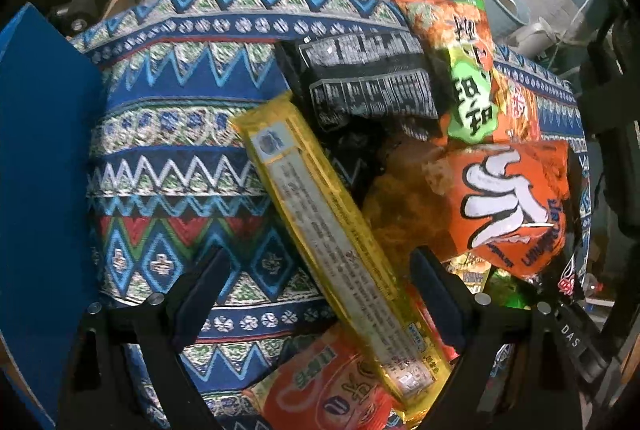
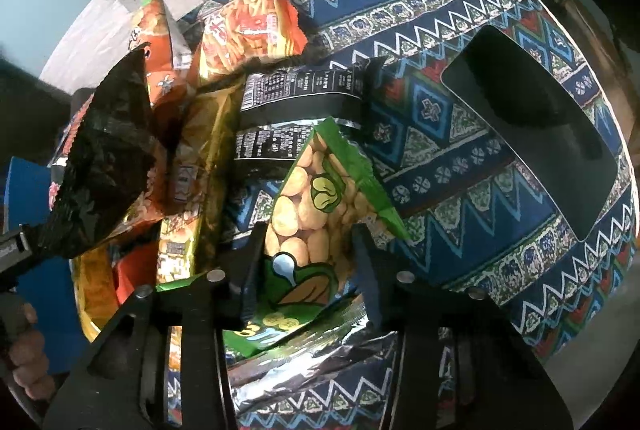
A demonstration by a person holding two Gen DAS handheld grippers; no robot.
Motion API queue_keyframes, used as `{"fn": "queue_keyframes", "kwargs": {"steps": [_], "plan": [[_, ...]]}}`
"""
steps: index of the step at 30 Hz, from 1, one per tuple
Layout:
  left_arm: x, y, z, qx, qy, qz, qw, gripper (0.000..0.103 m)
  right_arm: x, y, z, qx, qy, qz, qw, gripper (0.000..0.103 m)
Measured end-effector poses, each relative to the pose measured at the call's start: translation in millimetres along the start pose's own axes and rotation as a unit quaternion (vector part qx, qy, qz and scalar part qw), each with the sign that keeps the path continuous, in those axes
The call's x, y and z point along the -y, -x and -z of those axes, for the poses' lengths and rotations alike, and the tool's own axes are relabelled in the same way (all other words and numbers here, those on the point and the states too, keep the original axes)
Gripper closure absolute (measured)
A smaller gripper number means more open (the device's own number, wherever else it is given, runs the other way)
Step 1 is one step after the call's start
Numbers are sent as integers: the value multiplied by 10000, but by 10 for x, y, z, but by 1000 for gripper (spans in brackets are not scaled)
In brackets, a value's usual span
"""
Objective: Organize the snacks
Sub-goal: 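Lower left tool onto yellow biscuit pack while right tool reaches green peanut bag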
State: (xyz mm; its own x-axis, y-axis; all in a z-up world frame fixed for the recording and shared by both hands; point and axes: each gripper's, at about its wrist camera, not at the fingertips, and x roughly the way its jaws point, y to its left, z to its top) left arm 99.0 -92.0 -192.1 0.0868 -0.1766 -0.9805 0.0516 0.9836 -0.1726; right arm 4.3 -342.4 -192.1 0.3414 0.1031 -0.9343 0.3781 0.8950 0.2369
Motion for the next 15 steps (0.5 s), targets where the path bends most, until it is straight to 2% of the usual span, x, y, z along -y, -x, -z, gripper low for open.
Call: {"fn": "queue_keyframes", "kwargs": {"steps": [1,2,6,8,10,15], "plan": [[-5,-9,-1,-14,10,43,10000,18,42,15,33,5,-58,-57,10000,60],[-4,-27,2,-24,31,121,9999,27,54,13,51,-10,-110,-95,9999,56],[-38,-58,17,-38,165,634,9978,51,252,4,177,-164,-443,-259,9985,42],[-42,-52,30,-2,123,677,9976,54,292,-4,162,-189,-502,-303,9981,41],[-34,-37,57,57,53,706,9975,58,325,1,155,-196,-533,-316,9979,43],[-160,103,159,127,-54,802,9967,65,246,164,142,87,-248,-177,9995,67]]}}
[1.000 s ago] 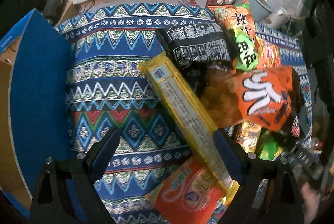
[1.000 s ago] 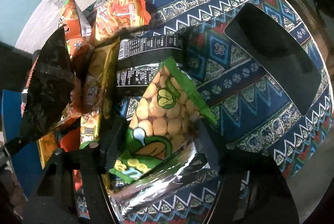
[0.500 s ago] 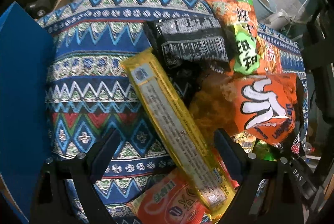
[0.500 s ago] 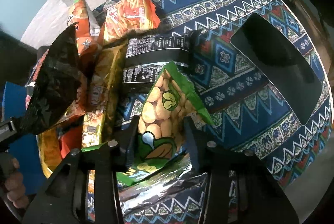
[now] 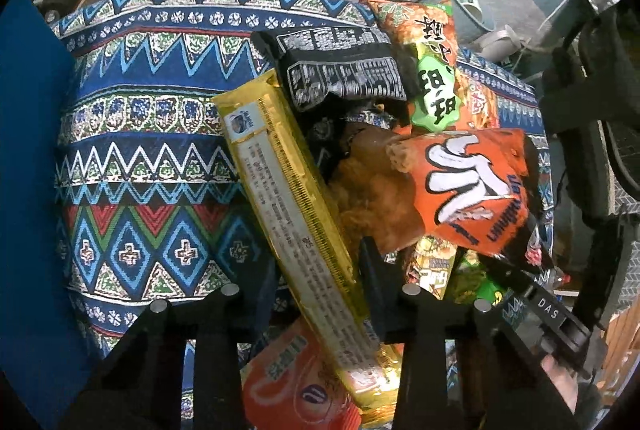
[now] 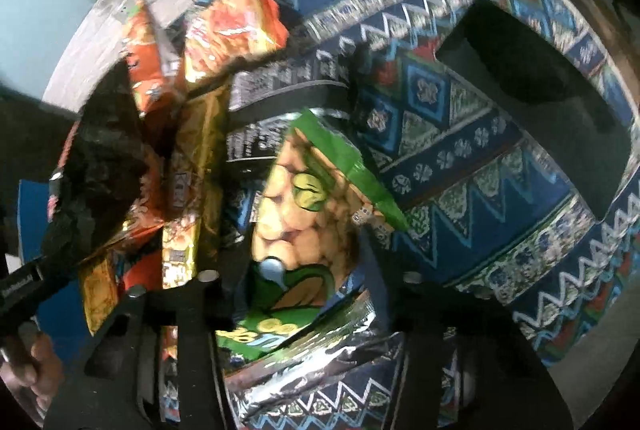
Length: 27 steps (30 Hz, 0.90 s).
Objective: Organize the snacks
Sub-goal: 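Lower left tool onto yellow biscuit pack while right tool reaches green peanut bag, then lift yellow pack with left tool while right tool lifts green peanut bag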
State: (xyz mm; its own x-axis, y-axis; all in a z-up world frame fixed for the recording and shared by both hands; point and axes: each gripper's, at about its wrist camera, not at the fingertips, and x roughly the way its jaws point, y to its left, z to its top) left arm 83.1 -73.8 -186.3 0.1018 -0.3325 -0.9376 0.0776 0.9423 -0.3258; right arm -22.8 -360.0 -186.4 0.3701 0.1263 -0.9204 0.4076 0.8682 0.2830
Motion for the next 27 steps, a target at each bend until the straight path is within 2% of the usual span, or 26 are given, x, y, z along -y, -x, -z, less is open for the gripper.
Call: {"fn": "queue_keyframes", "kwargs": {"steps": [3,6,14,21,27], "plan": [[-50,160,95,133,-178,-106,9997,69,-44,96,-9,191,141,84,9997,76],[-70,287,140,206,-304,-137,9992,74,-43,154,-1,257,144,79,9995,78],[-93,561,270,465,-682,-359,9959,75,-140,392,149,635,466,185,9967,80],[-117,768,373,729,-816,-439,9930,75,-404,671,203,1262,1164,525,9837,84],[20,907,417,1027,-948,-532,9887,75,-517,846,215,1575,1409,588,9757,84]]}}
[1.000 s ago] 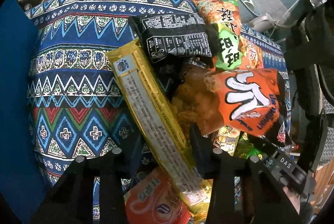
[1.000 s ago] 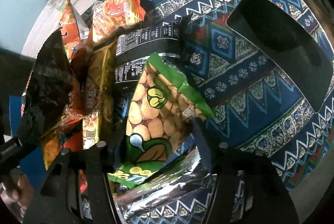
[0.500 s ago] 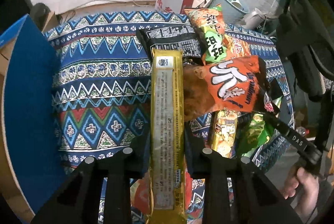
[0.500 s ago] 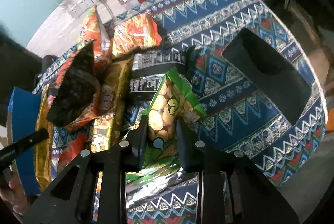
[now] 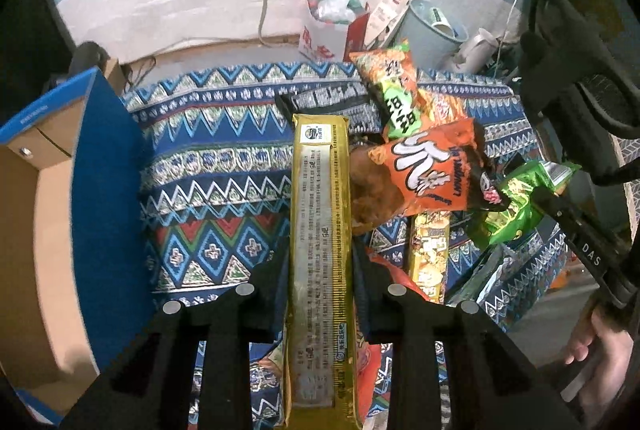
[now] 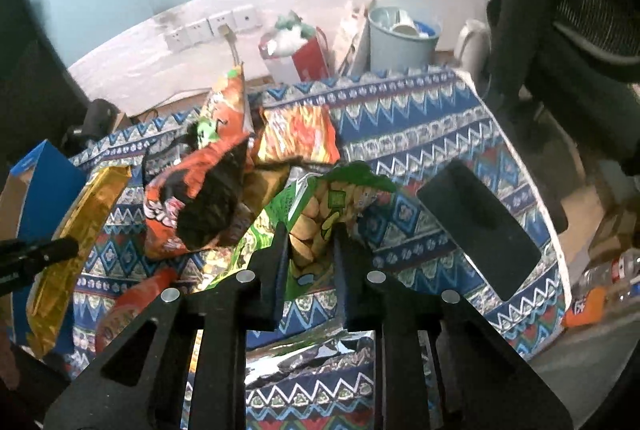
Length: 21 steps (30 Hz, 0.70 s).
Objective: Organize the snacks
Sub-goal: 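Lift yellow pack with left tool while right tool lifts green peanut bag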
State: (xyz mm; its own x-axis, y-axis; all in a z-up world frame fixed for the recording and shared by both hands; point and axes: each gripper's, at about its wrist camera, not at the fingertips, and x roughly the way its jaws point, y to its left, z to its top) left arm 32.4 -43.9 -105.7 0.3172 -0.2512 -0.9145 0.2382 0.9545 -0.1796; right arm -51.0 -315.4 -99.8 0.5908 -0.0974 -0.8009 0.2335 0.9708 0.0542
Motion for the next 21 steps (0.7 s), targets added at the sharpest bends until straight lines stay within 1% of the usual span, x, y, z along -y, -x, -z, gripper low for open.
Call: {"fn": "queue_keyframes", "kwargs": {"steps": [7,12,16,21], "plan": [[13,279,-48,443,-85,-94,9989,75,-114,210,-74,362,270,107,9989,84],[-30,450,-60,677,-95,-109,9976,75,-233,410,-155,659,463,149,9966,84],[-63,615,-61,915,-156,-202,9955,75,-342,573,-217,866,563,40,9946,84],[-105,801,-24,1184,-218,-266,9924,75,-589,766,-281,1164,874,-27,9893,85]]}}
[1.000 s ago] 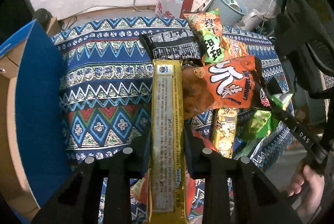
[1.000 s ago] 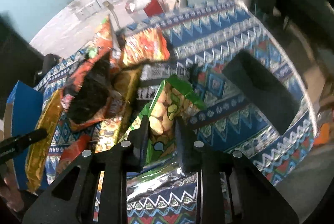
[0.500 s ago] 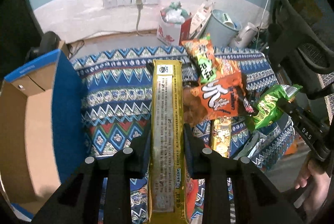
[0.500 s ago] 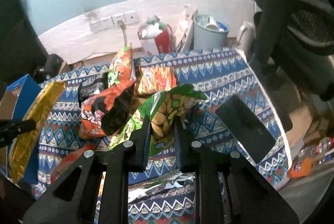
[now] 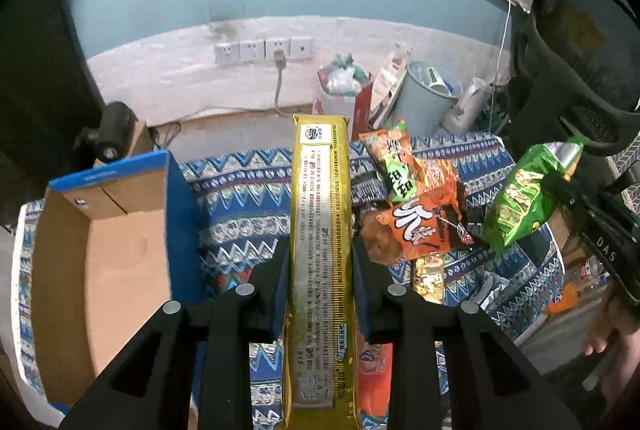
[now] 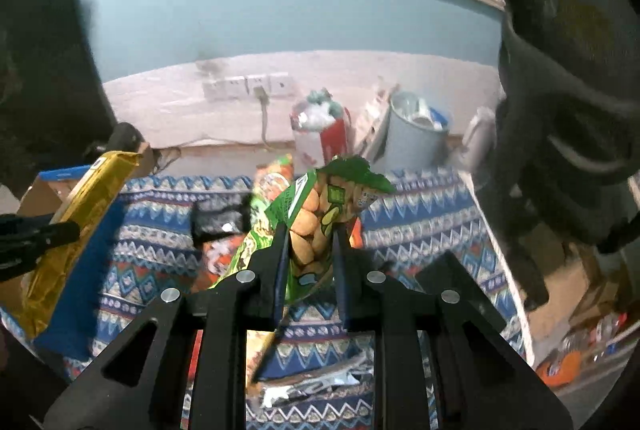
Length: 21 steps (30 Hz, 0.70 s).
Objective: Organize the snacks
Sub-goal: 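Lift yellow pack with left tool while right tool lifts green peanut bag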
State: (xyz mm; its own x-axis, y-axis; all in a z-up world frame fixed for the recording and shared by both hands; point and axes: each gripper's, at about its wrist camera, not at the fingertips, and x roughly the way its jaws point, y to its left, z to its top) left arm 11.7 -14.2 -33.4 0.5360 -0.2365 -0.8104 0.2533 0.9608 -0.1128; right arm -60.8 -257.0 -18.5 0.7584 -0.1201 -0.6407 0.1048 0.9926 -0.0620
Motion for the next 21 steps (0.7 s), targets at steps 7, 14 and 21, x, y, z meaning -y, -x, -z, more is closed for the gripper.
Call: {"fn": "queue_keyframes", "kwargs": {"steps": [7,14,21], "plan": [[-202,235,26,243,68,-19,9997,75,-371,105,-138,175,262,-247,9992,85],[-510,421,90,440,239,-167,9986,75,-790,151,-254,253,495,-533,9970,85],[-889,529,175,495,579,-273,9967,75,-1273,147,-362,225,693,-913,9932,85]]}}
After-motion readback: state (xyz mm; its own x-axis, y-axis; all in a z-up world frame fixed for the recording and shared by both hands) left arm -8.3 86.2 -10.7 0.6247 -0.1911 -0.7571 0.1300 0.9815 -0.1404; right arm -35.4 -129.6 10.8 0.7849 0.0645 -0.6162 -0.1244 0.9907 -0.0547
